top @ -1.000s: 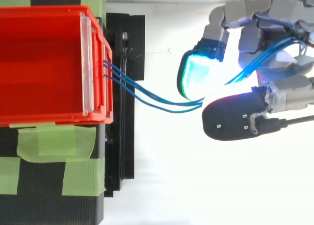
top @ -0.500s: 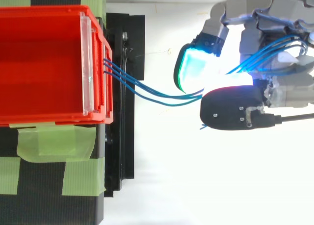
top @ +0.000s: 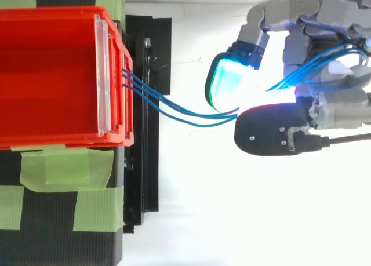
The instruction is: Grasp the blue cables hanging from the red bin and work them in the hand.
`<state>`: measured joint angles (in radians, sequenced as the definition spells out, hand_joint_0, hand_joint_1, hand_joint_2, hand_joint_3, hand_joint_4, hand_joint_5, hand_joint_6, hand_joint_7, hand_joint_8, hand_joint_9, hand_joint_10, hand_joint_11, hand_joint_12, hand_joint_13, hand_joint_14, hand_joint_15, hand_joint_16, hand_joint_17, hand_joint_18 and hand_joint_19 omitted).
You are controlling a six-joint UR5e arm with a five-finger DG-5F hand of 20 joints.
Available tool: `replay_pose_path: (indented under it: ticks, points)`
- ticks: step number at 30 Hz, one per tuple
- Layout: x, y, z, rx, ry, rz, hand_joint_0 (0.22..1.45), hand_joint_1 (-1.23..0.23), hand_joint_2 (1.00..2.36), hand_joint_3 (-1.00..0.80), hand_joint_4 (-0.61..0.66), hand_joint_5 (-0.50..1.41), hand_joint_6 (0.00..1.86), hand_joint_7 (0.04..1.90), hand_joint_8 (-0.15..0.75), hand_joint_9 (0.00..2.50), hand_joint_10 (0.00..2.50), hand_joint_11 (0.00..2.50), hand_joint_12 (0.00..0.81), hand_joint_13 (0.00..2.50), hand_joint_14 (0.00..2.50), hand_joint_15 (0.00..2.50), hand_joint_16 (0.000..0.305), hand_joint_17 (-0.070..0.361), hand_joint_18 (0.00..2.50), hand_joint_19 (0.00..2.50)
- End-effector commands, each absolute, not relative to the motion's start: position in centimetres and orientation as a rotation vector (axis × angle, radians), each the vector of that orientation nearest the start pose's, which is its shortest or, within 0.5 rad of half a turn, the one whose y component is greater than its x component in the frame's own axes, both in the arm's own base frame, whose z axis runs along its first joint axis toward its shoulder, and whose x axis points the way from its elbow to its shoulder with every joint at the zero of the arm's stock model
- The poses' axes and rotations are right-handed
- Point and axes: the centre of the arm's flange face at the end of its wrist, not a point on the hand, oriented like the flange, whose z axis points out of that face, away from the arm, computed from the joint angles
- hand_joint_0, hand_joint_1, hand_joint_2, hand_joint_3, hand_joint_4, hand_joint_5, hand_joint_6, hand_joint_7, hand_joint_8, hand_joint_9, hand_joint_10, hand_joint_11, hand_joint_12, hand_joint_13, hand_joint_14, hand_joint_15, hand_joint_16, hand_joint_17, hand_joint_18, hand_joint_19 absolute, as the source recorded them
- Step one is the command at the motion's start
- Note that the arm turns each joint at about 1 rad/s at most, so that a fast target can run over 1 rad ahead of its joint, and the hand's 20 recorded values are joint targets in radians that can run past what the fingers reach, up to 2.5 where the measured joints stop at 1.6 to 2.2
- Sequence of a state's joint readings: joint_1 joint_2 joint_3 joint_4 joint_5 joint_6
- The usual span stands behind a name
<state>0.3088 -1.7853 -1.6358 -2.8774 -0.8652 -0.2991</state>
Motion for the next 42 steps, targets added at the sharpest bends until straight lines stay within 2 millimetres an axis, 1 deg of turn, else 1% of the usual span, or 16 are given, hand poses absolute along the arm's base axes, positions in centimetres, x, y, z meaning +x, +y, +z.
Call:
replay_pose_path:
  ticks: [1,5,7,9,11,13,14,15,16,17,18,20,23,28,37,42]
  points:
    - [57.62,-2.33,36.82,1.197,1.097,0.673,0.76,-0.70,1.61,0.00,0.35,0.21,0.44,1.19,0.489,0.35,2.50,2.50,0.572,0.81,2.50,1.58,0.074,0.166,1.19,0.66]
    - [57.67,-2.40,36.90,1.197,1.093,0.674,0.78,-0.69,1.67,0.05,0.33,0.20,0.47,1.18,0.487,0.34,2.50,2.50,0.561,0.79,2.50,1.59,0.071,0.160,1.16,0.70]
    - [57.65,-2.32,36.85,1.196,1.094,0.675,0.79,-0.71,1.59,0.01,0.34,0.20,0.46,1.18,0.484,0.33,2.50,2.50,0.567,0.80,2.50,1.62,0.073,0.163,1.18,0.70]
    - [57.65,-2.32,36.85,1.196,1.094,0.675,0.92,-0.75,1.00,-0.03,0.33,0.20,0.39,1.21,0.478,0.32,2.50,2.50,0.556,0.78,2.50,1.63,0.067,0.151,1.18,0.84]
    - [57.64,-2.41,36.83,1.197,1.095,0.673,0.91,-0.73,1.01,-0.23,0.30,0.20,0.33,1.25,0.475,0.31,2.50,2.50,0.542,0.75,2.50,1.67,0.060,0.136,1.16,1.00]
    - [57.64,-2.41,36.83,1.197,1.095,0.673,0.94,-0.71,1.01,-0.09,0.31,0.21,0.33,1.24,0.470,0.31,2.50,2.50,0.540,0.75,2.50,1.64,0.061,0.137,1.16,0.99]
    - [57.64,-2.41,36.83,1.197,1.095,0.673,0.97,-0.71,1.09,0.16,0.32,0.21,0.36,1.23,0.474,0.32,2.50,2.50,0.537,0.77,2.50,1.61,0.064,0.144,1.16,0.85]
    - [57.64,-2.41,36.83,1.197,1.095,0.673,0.94,-0.69,1.23,0.18,0.31,0.22,0.36,1.22,0.472,0.32,2.50,2.50,0.537,0.77,2.50,1.61,0.063,0.143,1.14,0.83]
    - [57.67,-2.40,36.90,1.197,1.093,0.674,0.92,-0.68,1.27,0.11,0.32,0.22,0.37,1.22,0.474,0.32,2.50,2.50,0.539,0.77,2.50,1.61,0.063,0.143,1.15,0.82]
    - [57.64,-2.41,36.83,1.197,1.095,0.673,0.92,-0.69,1.26,0.08,0.32,0.22,0.37,1.21,0.473,0.33,2.50,2.50,0.543,0.78,2.50,1.60,0.065,0.145,1.16,0.81]
    - [57.65,-2.32,36.85,1.196,1.094,0.675,0.94,-0.69,1.09,0.05,0.32,0.22,0.35,1.22,0.476,0.33,2.50,2.50,0.544,0.79,2.50,1.63,0.066,0.149,1.19,0.86]
    - [57.67,-2.40,36.90,1.197,1.093,0.674,0.96,-0.70,1.00,0.06,0.33,0.22,0.32,1.23,0.477,0.33,2.50,2.50,0.545,0.78,2.50,1.62,0.065,0.146,1.19,0.87]
    - [57.67,-2.40,36.90,1.197,1.093,0.674,1.00,-0.70,1.20,0.27,0.30,0.24,0.29,1.25,0.474,0.33,2.50,2.50,0.527,0.75,2.50,1.62,0.058,0.130,1.08,0.85]
    - [57.65,-2.41,36.85,1.197,1.093,0.674,0.94,-0.67,1.48,0.23,0.29,0.23,0.32,1.23,0.462,0.34,2.50,2.50,0.525,0.76,2.50,1.63,0.057,0.128,1.05,0.79]
    - [57.81,-2.36,36.55,1.200,1.092,0.677,1.07,-0.68,1.42,0.31,0.24,0.25,0.24,1.27,0.438,0.32,2.50,2.50,0.499,0.69,2.50,1.61,0.050,0.114,0.83,0.74]
    - [57.84,-2.35,36.62,1.209,1.083,0.690,1.06,-0.70,1.39,0.28,0.24,0.25,0.25,1.27,0.445,0.33,2.50,2.50,0.502,0.69,2.50,1.64,0.050,0.114,0.88,0.82]
